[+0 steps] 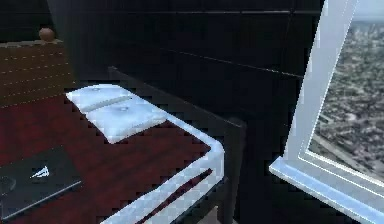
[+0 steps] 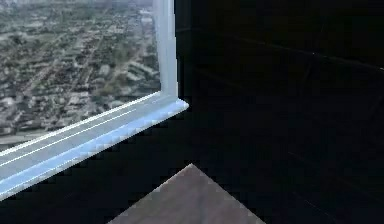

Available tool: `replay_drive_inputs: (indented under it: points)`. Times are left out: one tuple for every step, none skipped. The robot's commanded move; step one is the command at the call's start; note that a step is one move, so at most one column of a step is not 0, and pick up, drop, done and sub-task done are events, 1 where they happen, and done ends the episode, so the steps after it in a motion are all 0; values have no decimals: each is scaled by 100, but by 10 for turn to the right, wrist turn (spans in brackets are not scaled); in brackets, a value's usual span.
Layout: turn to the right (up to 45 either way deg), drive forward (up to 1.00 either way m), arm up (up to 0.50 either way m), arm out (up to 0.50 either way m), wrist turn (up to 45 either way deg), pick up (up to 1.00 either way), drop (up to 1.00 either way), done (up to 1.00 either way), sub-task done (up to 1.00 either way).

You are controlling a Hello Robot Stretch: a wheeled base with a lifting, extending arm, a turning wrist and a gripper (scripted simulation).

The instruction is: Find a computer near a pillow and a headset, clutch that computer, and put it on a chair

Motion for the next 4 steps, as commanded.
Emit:
replay_drive_inputs:
  points:
    - [-450, 0, 0, 0, 0, 0, 0, 0, 0]
    - [-450, 0, 0, 0, 0, 0, 0, 0, 0]
    - [-390, 0, 0, 0, 0, 0, 0, 0, 0]
    - [0, 0, 50, 0, 0, 0, 0, 0, 0]
